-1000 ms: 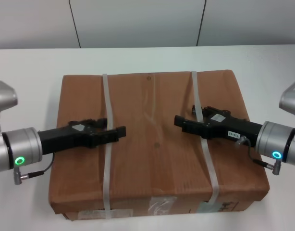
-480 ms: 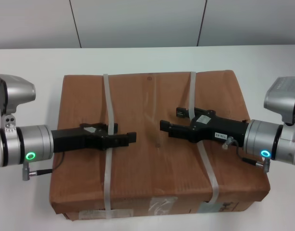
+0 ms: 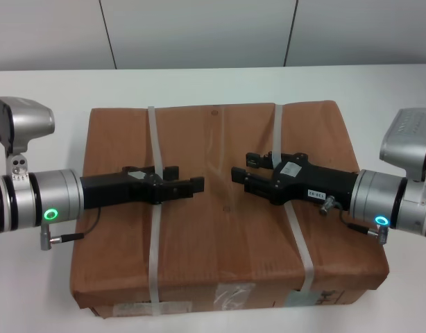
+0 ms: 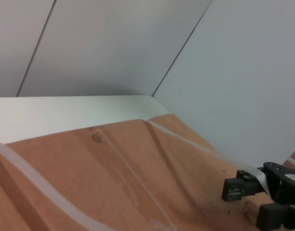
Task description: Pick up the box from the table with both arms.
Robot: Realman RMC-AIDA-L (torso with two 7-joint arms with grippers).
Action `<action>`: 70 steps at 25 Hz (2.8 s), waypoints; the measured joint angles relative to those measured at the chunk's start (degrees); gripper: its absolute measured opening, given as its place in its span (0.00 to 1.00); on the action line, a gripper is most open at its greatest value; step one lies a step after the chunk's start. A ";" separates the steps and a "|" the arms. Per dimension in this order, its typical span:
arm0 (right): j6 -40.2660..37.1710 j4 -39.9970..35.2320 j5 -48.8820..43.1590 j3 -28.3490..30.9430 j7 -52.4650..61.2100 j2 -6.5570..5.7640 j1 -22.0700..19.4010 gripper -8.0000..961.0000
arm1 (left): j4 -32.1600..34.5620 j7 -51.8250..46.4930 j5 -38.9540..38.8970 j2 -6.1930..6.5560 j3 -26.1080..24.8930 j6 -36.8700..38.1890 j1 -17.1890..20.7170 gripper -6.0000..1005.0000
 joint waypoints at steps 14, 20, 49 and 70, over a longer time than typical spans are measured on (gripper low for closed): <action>-0.02 3.00 3.02 0.35 -11.12 0.01 -0.32 0.46 | 0.00 0.69 -0.28 -0.09 -0.02 -0.18 0.17 0.37; 0.24 3.17 3.22 0.96 -13.61 0.00 -0.84 0.42 | 0.00 2.45 -0.71 -0.32 -0.02 -0.01 0.46 0.25; 0.73 5.78 3.20 7.32 -21.40 0.00 -2.52 0.04 | -2.65 8.44 -4.52 -0.52 0.07 1.13 1.14 0.15; -11.31 4.66 3.17 10.80 -24.36 0.00 -6.58 0.04 | 4.16 13.18 -7.81 -0.15 0.06 14.17 4.70 0.14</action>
